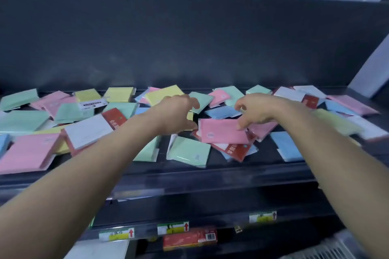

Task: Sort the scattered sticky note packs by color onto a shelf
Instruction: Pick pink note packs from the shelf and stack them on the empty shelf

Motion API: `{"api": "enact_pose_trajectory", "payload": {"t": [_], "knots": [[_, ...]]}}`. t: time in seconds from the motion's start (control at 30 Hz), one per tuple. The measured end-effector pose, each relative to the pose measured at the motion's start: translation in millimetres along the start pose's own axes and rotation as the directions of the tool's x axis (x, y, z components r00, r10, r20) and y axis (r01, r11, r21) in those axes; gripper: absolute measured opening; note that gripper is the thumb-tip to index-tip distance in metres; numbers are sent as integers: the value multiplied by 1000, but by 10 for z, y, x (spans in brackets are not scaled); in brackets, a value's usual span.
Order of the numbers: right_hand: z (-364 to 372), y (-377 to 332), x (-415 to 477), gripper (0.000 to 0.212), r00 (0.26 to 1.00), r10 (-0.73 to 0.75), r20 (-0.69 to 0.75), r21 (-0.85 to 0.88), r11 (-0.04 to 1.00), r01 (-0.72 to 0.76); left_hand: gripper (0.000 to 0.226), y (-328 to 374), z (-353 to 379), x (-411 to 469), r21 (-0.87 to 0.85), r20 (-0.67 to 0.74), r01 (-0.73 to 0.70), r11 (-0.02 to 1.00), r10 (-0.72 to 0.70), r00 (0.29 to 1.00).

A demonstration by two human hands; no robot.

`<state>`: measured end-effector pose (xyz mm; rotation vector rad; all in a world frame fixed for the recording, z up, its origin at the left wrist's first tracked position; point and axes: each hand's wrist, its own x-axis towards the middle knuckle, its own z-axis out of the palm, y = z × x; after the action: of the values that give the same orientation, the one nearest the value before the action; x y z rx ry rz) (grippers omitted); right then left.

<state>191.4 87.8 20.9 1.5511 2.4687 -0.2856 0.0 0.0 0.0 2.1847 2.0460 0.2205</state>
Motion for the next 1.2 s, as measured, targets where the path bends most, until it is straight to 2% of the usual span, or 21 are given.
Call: {"api": "enact_pose_trajectory", "payload": {"t": [0.1,0.23,0.33,0.4,0.5,0.63,0.73,0.83,1.0,1.1,1.2], "knots": [[-13,93,109,54,1000,-30,3,-36,999,30,66,95,70,134,28,97,17,999,-19,995],[-35,198,203,57,996,-33,77,-69,997,38,89,201,129,246,92,240,65,994,-85,967],[-64,313,247,65,993,-20,114,-104,994,32,80,244,126,303,118,278,104,988,-133,951],[-74,396,274,73,990,-7,144,-125,992,25,70,271,116,329,68,281,130,989,-144,949],[-48,481,280,80,987,-3,159,-148,989,27,64,332,96,336,-59,223,179,982,-162,961],[-1,514,297,79,990,-55,129,-120,990,71,36,394,21,333,-244,41,99,965,-91,995],[3,533,301,76,990,-62,128,-66,995,70,22,392,-65,290,-274,-92,55,960,-83,992],[10,559,305,71,992,-66,106,-33,997,70,11,343,-104,238,-281,-185,76,957,-132,974],[19,596,269,50,997,-59,40,22,998,59,12,341,-118,162,-251,-271,147,957,-215,938],[-46,646,191,34,994,-79,-76,71,994,84,13,382,-129,149,-249,-307,156,956,-231,923],[-120,709,141,25,961,-47,-274,193,976,103,11,441,-132,159,-249,-336,144,958,-225,914]]}}
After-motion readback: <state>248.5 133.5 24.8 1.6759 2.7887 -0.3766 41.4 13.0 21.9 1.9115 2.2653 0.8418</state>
